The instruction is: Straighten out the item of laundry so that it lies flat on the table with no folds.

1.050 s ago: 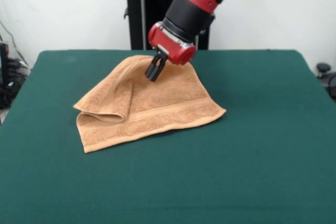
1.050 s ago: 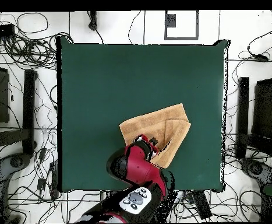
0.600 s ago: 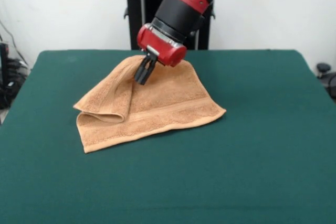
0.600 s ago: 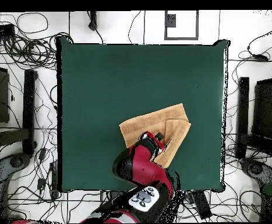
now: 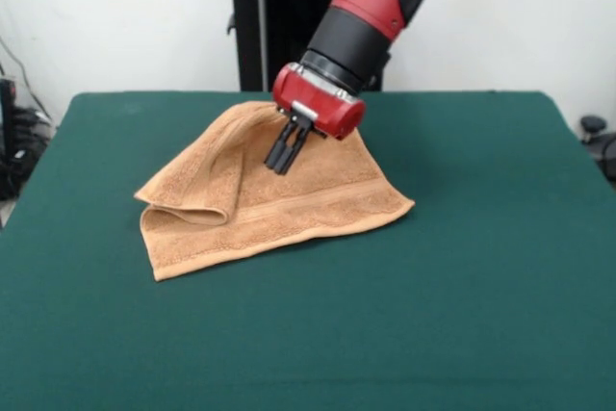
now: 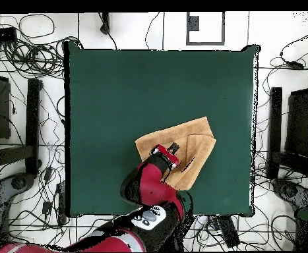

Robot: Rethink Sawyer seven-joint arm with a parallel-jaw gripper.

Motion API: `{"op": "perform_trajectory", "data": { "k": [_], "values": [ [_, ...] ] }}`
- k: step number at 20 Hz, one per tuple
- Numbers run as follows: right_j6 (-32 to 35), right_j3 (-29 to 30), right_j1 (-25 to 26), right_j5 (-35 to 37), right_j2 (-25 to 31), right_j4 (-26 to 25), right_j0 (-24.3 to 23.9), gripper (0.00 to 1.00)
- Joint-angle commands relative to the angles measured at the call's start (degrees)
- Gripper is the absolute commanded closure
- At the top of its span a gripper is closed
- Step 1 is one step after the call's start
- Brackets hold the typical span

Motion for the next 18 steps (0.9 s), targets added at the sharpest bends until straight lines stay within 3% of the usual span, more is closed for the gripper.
{"op": "perform_trajectory", "data": {
  "k": [1, 7, 14, 18],
  "values": [
    [7.62, -6.08, 1.37, 0.91, 7.90, 1.81, -1.00, 1.00],
    [8.35, -7.76, 1.69, 0.40, 9.96, 1.13, -2.54, 1.00],
    [11.16, -8.89, 0.80, -0.05, 20.72, -7.63, -11.54, 1.00],
    [10.92, -8.91, 0.82, 1.27, 23.31, -7.65, -12.60, 1.00]
  ]
}}
